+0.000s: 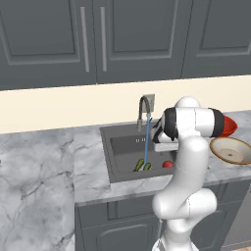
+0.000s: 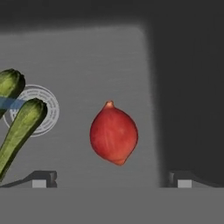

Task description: Pick the squashs from the sink and place them in one bowl. Place the onion in the other bowl. Then turn off the sink faucet.

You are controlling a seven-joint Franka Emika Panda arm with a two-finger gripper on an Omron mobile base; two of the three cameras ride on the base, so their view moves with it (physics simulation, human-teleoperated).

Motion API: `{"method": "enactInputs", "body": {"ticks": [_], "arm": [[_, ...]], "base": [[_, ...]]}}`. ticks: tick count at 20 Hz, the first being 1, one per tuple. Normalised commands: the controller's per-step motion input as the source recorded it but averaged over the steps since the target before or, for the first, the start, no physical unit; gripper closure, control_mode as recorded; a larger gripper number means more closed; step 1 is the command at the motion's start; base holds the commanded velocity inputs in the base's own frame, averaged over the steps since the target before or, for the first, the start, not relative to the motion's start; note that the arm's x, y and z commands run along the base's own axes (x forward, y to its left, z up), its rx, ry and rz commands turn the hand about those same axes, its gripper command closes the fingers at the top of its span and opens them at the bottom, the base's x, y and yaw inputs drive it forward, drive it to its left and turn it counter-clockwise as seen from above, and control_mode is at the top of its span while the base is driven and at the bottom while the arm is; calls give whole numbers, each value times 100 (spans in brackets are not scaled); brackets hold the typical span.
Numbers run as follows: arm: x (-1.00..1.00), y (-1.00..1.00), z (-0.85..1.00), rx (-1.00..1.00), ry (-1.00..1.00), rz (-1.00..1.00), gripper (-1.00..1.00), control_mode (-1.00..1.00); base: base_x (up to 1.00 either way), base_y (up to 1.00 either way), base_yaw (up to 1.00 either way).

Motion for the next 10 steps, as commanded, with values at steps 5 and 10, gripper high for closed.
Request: {"method": "enactInputs", "body": {"ticks": [5, 10], "arm": [[-25, 29, -16, 0, 1, 2, -100, -100], [-2, 1, -18, 0, 0, 1, -100, -100]], "base": [[0, 0, 0], [0, 0, 0]]}}
